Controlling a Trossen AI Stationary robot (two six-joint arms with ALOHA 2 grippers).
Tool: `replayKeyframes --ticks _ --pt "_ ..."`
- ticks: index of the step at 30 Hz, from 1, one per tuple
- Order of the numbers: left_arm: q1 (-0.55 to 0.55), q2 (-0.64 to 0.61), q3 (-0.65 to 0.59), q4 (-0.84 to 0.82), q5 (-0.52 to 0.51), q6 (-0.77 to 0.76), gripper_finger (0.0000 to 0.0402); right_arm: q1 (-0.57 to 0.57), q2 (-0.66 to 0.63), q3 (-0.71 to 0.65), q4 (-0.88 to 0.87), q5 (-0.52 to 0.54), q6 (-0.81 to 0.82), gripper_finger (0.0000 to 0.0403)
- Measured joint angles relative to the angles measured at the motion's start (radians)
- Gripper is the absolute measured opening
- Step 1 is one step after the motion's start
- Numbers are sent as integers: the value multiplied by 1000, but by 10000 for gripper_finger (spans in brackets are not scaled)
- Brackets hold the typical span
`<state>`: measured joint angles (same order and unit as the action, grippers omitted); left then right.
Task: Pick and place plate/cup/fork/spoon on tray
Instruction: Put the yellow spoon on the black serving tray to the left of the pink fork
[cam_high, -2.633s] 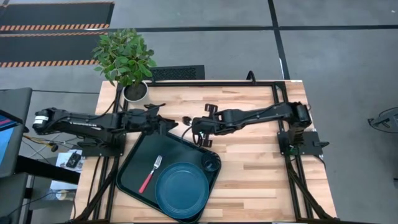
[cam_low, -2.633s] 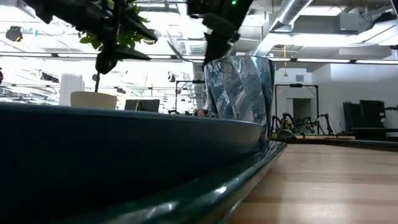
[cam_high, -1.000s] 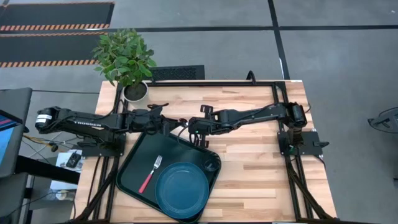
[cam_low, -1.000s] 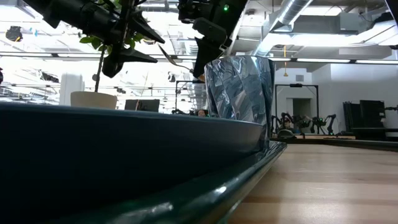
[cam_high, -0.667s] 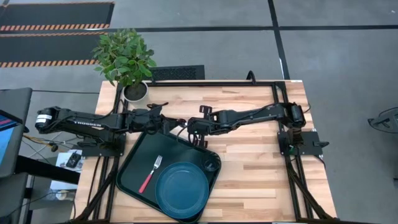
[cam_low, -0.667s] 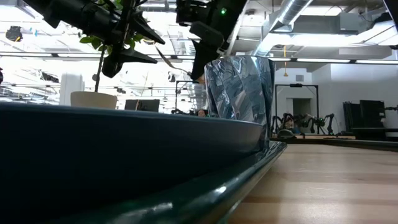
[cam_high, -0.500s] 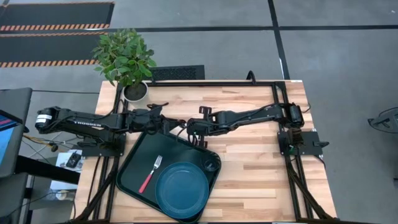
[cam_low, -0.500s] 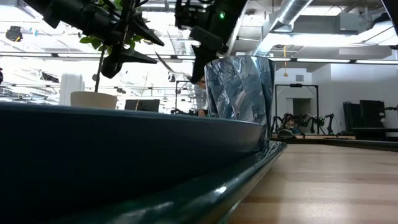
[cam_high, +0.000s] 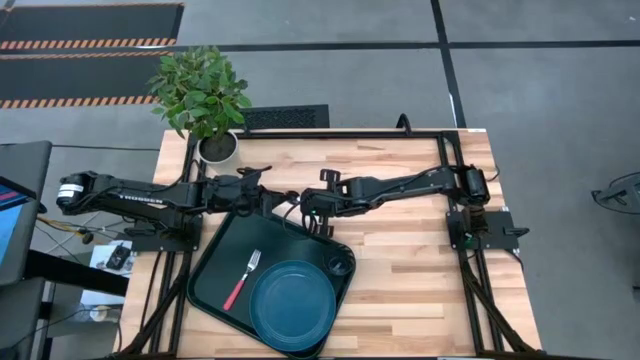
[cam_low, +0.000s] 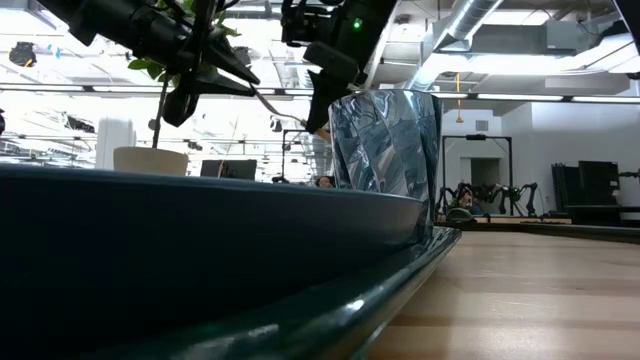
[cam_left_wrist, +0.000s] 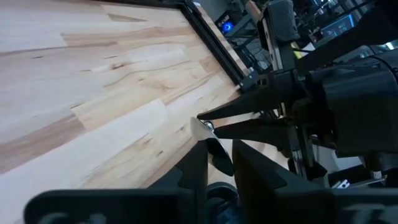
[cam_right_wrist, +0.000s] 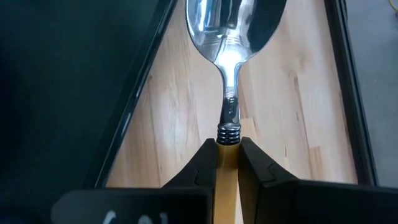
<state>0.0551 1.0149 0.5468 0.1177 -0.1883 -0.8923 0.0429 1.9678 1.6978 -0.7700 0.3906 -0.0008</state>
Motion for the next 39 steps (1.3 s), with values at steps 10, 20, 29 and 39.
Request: replayKeyframes --ticks 10,20,29,39 --pt "0 1 0 -33 5 1 43 0 0 0 -1 1 -12 41" --pt "2 1 -1 -52 11 15 9 0 0 -1 7 2 -27 41" --pt "30 2 -1 -91 20 26 0 0 0 -1 15 2 -31 56" --pt "60 3 -1 -80 18 64 1 1 -2 3 26 8 -27 220"
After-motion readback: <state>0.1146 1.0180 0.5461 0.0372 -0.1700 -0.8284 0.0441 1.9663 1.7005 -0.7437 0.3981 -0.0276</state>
